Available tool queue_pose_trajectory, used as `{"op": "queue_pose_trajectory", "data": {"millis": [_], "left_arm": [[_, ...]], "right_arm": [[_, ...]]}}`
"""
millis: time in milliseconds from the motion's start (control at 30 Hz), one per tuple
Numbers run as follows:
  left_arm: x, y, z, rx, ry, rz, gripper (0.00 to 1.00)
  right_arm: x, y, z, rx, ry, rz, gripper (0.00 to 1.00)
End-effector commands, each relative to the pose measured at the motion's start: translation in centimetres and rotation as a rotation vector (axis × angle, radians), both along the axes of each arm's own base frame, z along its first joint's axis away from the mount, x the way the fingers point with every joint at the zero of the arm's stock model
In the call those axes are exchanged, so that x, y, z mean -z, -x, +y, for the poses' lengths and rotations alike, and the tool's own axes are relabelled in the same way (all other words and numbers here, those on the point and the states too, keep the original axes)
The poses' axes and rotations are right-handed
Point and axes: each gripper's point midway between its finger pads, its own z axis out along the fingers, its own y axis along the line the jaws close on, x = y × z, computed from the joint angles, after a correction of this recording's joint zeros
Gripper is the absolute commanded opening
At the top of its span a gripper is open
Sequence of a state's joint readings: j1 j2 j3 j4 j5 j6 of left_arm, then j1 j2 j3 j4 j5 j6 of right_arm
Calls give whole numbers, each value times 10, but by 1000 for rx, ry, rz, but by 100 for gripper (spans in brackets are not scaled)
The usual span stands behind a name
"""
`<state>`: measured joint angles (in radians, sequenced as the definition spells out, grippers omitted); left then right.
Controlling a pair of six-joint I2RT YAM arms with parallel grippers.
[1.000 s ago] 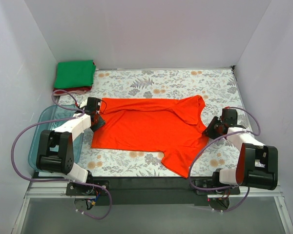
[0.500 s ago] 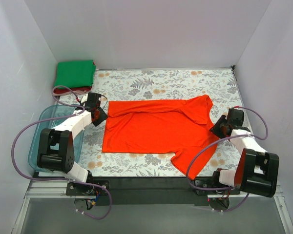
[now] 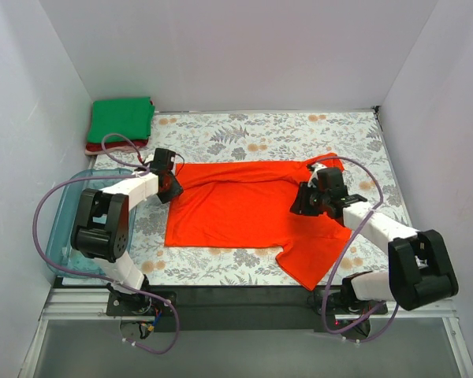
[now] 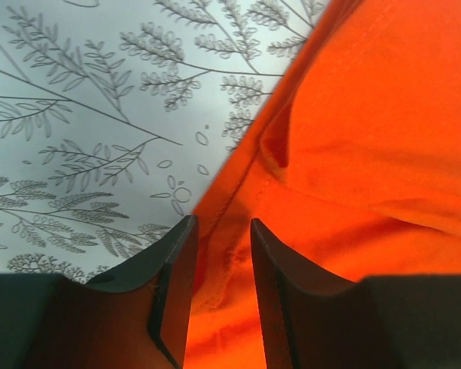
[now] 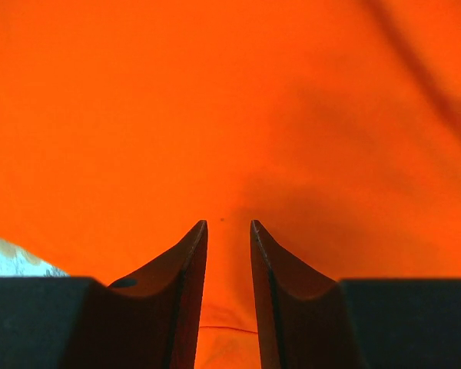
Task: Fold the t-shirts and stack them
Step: Fold the tshirt
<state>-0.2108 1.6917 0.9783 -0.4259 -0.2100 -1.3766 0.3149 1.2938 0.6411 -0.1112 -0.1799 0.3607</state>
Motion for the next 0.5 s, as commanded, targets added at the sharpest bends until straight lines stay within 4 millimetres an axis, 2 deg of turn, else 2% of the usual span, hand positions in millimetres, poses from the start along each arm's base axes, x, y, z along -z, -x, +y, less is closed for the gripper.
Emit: {"op": "queue_pose_trajectory", "data": {"millis": [0, 67, 167, 267, 467], "left_arm": [[-13, -14, -8, 28, -12, -52, 31], [-10, -13, -6, 24, -21, -44, 28], [-8, -11, -3, 19, -37, -40, 22], [-7, -9, 3, 9, -66, -40, 9], [-10, -11, 18, -1, -153, -51, 0]], "right_arm": [[-3, 1, 28, -122, -15, -25, 36], [9, 7, 34, -149, -9, 14, 36], [25, 15, 34, -155, 12, 59, 36], [41, 23, 27, -137, 40, 100, 36], [62, 42, 14, -120, 89, 177, 36]]}}
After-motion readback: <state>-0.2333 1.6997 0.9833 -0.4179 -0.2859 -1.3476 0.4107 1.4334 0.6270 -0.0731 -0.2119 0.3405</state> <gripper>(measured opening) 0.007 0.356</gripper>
